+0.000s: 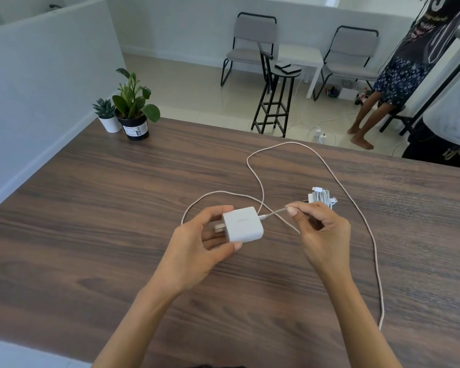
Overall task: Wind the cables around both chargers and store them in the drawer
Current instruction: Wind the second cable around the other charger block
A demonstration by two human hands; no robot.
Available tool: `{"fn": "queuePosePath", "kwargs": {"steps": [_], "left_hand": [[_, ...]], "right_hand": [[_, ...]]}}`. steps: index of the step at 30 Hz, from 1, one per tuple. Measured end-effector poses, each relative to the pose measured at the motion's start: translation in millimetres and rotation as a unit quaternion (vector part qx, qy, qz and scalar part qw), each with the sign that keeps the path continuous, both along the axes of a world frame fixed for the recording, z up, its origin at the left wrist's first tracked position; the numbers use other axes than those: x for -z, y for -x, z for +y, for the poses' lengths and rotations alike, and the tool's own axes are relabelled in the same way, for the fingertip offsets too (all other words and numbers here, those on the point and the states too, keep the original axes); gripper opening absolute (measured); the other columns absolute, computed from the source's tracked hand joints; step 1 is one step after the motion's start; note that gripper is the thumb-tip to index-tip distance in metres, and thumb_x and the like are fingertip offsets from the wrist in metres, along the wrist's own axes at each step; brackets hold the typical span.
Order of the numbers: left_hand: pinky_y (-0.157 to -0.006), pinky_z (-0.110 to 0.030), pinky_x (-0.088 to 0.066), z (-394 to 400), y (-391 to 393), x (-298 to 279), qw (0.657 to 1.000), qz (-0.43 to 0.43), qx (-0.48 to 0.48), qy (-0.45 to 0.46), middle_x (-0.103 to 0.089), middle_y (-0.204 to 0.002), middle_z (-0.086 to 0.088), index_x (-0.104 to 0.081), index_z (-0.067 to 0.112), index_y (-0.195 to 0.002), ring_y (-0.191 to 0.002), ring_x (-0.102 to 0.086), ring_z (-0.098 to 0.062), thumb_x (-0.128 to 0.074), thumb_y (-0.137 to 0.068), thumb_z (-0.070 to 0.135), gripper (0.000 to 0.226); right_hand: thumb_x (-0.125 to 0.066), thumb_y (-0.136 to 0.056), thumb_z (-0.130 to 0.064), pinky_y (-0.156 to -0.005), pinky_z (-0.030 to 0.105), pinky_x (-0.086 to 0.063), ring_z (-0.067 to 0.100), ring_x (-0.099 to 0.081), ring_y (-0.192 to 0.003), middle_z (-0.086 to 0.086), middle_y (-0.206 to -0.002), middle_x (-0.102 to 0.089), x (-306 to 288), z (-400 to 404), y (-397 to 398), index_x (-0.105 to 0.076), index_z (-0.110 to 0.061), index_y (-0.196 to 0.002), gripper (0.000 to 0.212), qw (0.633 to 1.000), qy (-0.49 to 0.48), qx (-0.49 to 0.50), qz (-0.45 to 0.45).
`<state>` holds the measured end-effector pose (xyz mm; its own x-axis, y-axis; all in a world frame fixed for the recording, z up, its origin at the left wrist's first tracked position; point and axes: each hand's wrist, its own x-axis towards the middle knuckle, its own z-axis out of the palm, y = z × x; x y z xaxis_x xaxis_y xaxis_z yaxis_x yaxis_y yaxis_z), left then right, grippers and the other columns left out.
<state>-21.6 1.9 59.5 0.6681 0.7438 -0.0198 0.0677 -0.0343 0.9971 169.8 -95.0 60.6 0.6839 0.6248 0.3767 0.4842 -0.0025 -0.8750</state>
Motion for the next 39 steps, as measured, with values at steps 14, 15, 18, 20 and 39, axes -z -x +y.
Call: {"fn": "queuePosePath", "kwargs": {"steps": [14, 15, 18, 20, 39], "left_hand": [[-0.082, -0.022, -0.053, 23.9, -11.5, -54.6, 0.990, -0.103, 0.021, -0.095, -0.060, -0.119, -0.002, -0.058, 0.011, -0.121, -0.098, -0.067, -0.021, -0.076, -0.064, 0.002, 0.061], [-0.081, -0.021, -0.053, 23.7, -11.6, -56.5, 0.989, -0.109, 0.024, -0.097, -0.060, -0.119, -0.003, -0.058, 0.010, -0.122, -0.098, -0.066, -0.021, -0.076, -0.064, 0.002, 0.061], [-0.081, -0.019, -0.053, 26.1, -8.7, -58.6, 0.988, -0.123, 0.017, -0.095, -0.061, -0.119, -0.002, -0.058, 0.012, -0.121, -0.101, -0.066, -0.017, -0.075, -0.063, 0.000, 0.062], [-0.081, -0.019, -0.053, 32.4, -2.6, -58.5, 0.988, -0.125, -0.006, -0.092, -0.062, -0.118, -0.002, -0.058, 0.014, -0.121, -0.101, -0.066, -0.014, -0.074, -0.062, 0.001, 0.062], [-0.083, -0.029, -0.056, 44.9, -35.3, -17.3, 0.982, -0.094, -0.146, -0.072, -0.062, -0.122, -0.002, -0.056, 0.016, -0.125, -0.104, -0.065, -0.011, -0.078, -0.072, 0.002, 0.059]], "right_hand": [[-0.070, -0.080, -0.015, -0.058, 0.015, -0.039, 0.001, -0.052, -0.062, -0.007, -0.080, -0.071, -55.6, 5.8, -15.6, -0.073, -0.023, -0.085, 0.010, 0.997, -0.072, -0.014, -0.011], [-0.070, -0.080, -0.015, -0.060, 0.015, -0.042, 0.002, -0.054, -0.064, -0.010, -0.078, -0.071, -52.9, 8.4, -17.4, -0.073, -0.024, -0.086, 0.011, 0.997, -0.076, -0.010, 0.016], [-0.068, -0.083, -0.013, -0.069, 0.012, -0.048, -0.002, -0.061, -0.070, -0.014, -0.072, -0.071, -37.5, 13.5, -20.6, -0.072, -0.023, -0.087, 0.012, 0.990, -0.081, 0.010, 0.118], [-0.069, -0.082, -0.013, -0.072, 0.016, -0.049, -0.001, -0.063, -0.071, -0.014, -0.071, -0.072, -25.0, 13.8, -22.5, -0.073, -0.022, -0.085, 0.010, 0.984, -0.077, 0.029, 0.158], [-0.055, -0.084, -0.025, -0.055, 0.032, -0.048, 0.008, -0.047, -0.054, -0.010, -0.063, -0.051, 9.9, 15.8, 44.7, -0.071, -0.029, -0.100, 0.023, 0.974, 0.146, -0.087, -0.151]]}}
